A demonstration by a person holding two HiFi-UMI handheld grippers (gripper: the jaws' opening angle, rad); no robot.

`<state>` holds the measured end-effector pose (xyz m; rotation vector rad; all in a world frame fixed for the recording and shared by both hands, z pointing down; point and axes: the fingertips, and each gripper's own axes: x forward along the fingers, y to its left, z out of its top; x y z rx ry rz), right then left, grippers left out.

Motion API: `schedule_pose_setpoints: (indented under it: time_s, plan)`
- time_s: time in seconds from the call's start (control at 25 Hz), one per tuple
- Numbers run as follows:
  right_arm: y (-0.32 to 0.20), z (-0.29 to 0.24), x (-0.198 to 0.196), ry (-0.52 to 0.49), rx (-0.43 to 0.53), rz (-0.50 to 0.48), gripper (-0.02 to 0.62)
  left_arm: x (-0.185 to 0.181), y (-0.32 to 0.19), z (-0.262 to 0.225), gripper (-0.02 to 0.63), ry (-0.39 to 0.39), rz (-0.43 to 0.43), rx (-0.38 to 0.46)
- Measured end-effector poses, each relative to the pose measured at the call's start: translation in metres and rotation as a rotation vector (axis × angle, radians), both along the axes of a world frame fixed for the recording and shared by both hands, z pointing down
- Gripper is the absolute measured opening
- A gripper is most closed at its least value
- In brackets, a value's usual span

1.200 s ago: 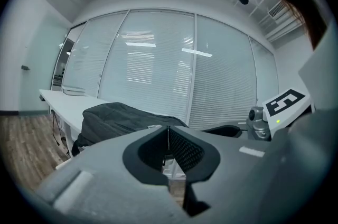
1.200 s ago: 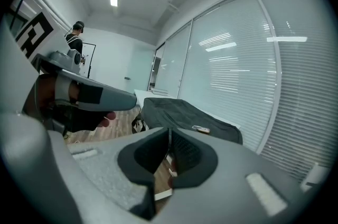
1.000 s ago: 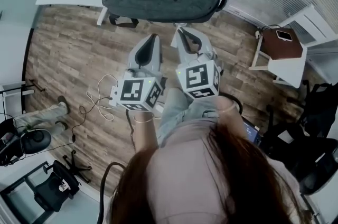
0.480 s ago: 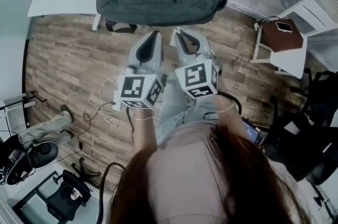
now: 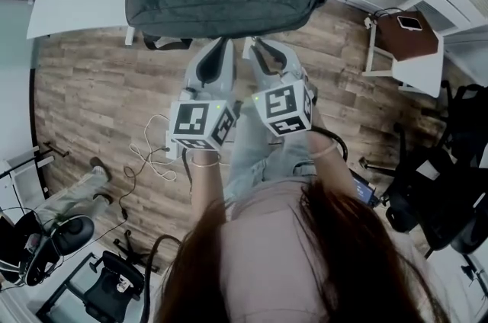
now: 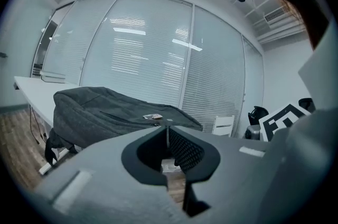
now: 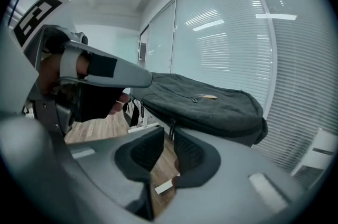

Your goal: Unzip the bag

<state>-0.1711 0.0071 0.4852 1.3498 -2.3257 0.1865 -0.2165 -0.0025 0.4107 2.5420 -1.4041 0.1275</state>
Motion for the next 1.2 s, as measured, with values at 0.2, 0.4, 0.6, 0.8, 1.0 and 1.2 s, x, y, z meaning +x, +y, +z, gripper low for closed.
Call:
schedule_pose_setpoints:
  time_s: [0.2, 0.4, 0.6, 0.8, 1.0, 1.2]
  plan:
    - [-0.008, 0.012, -0.004, -0.011, -0.011, 0.011, 0.074, 0.001, -0.011, 0.008, 0.011, 0.003, 0.017, -0.007]
    - [-0.015, 0.017, -0.005, -0.045, -0.022, 0.035, 0.072, 0.001, -0.022, 0.015, 0.011, 0.002, 0.020, -0.013]
    - [-0.019, 0.018, -0.009, -0.110, -0.007, 0.047, 0.072, 0.002, -0.031, 0.019, 0.011, 0.005, 0.021, -0.021]
    - [-0.021, 0.015, -0.007, -0.171, 0.001, 0.076, 0.012, 0.005, -0.038, 0.025, 0.011, -0.011, 0.006, -0.048]
    - [-0.019, 0.012, -0.005, -0.169, 0.022, 0.054, 0.011, 0.002, -0.045, 0.037, 0.009, -0.022, -0.024, -0.098]
    - [-0.015, 0.012, -0.002, -0.132, 0.043, 0.017, 0.011, 0.002, -0.047, 0.045, 0.009, -0.043, -0.039, -0.119]
